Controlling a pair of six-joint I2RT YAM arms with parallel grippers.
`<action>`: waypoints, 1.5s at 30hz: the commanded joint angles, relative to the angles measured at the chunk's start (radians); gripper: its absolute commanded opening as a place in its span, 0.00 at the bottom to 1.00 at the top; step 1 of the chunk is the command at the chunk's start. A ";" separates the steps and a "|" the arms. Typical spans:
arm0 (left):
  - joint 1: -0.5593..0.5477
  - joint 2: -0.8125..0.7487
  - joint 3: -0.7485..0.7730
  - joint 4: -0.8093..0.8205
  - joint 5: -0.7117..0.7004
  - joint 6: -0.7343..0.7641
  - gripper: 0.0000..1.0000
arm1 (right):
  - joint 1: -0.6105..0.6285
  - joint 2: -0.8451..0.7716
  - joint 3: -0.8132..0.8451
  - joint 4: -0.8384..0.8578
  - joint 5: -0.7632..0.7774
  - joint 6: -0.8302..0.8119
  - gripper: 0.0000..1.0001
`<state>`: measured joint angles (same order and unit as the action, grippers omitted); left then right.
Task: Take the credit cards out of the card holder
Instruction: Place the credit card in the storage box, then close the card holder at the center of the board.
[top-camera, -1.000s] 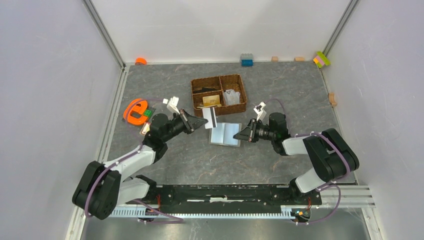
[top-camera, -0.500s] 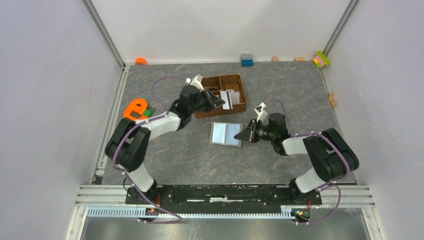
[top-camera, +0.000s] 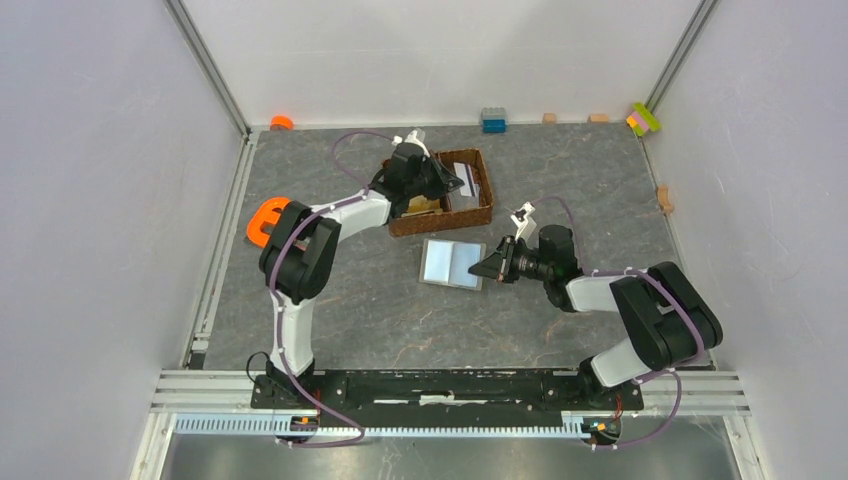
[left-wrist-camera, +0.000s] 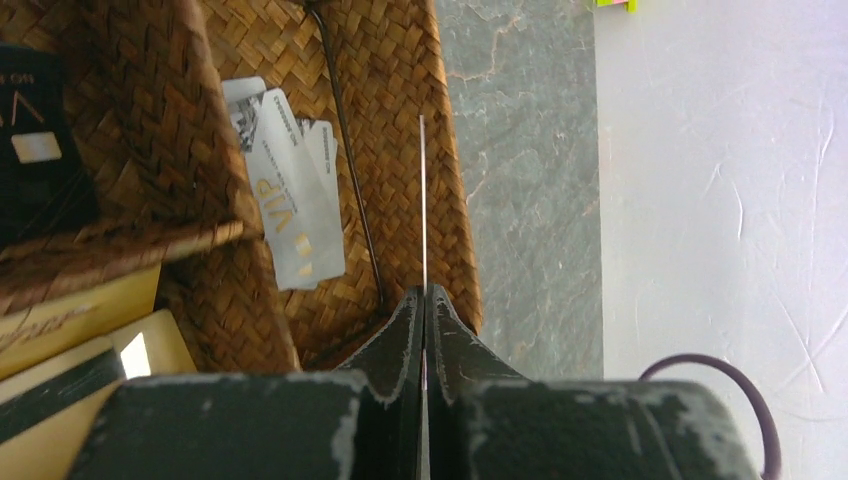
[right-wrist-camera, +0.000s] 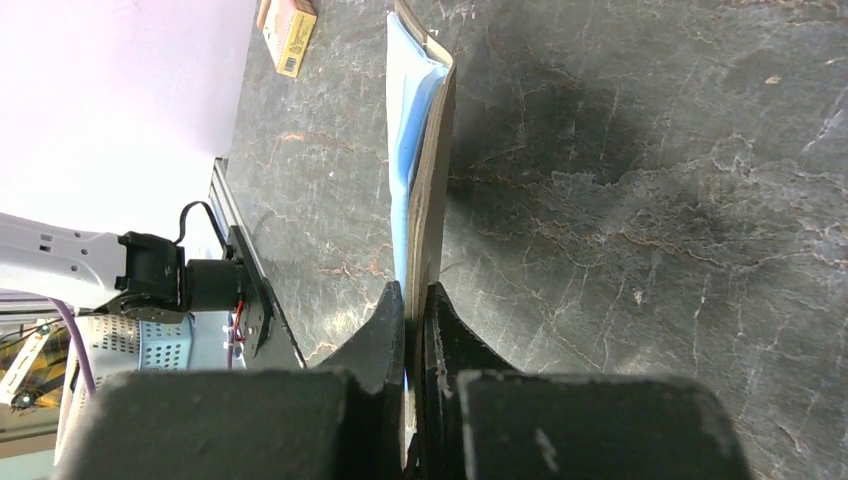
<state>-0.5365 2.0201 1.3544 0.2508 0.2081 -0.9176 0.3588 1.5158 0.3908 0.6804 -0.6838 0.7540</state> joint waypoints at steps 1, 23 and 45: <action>-0.003 0.057 0.126 -0.052 -0.043 0.019 0.02 | 0.000 -0.032 -0.003 0.060 0.001 0.013 0.00; 0.030 0.116 0.315 -0.300 -0.159 0.114 0.34 | 0.001 -0.038 -0.006 0.069 -0.009 0.023 0.00; -0.008 -0.592 -0.519 -0.032 -0.008 0.117 0.54 | -0.001 -0.065 0.002 0.052 -0.030 -0.002 0.00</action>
<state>-0.5354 1.4975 0.9798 0.0963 0.1417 -0.8181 0.3588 1.4887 0.3885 0.6941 -0.6834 0.7712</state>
